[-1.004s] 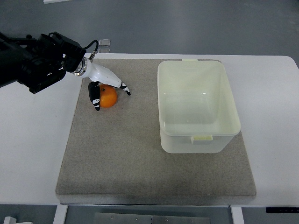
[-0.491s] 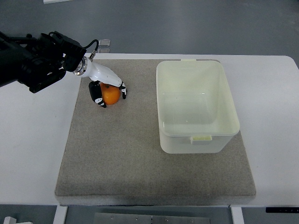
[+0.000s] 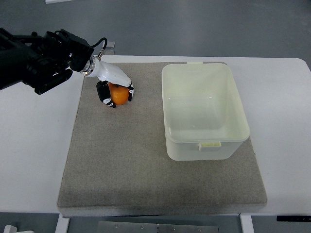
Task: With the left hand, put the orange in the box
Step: 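Close the left hand fingers around the orange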
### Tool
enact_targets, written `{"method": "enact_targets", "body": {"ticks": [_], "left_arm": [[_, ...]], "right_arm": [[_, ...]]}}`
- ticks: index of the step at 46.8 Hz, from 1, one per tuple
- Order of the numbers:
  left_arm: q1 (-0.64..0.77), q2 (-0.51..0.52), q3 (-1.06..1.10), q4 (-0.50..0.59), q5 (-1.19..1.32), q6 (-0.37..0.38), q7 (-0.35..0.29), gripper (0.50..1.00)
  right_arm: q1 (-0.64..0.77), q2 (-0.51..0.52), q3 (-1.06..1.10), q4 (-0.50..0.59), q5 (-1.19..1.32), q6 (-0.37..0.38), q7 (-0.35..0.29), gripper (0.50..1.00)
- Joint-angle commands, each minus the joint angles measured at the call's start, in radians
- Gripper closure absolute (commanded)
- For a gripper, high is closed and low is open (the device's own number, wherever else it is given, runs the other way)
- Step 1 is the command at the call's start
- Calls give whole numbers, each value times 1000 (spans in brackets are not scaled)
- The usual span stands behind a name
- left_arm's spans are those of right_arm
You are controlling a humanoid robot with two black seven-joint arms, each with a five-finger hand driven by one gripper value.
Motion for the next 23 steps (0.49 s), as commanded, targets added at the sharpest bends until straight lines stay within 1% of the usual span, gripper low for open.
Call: {"method": "enact_targets", "body": {"ticks": [1,7,15,23], "left_arm": [[0,0,0,2,-7,2,0,1000],[-1,0,-8,8,-14,6,0,1000],[-20,-1,-23,15,-18,42,0,1000],[-33,-1,-51,34,-19,48,0,1000]], "right_arm": [[1,0,0,0,0,0,0,556],[1,0,0,0,0,0,0,556],[1,0,0,0,0,0,0,556],[1,0,0,0,0,0,0,556]]}}
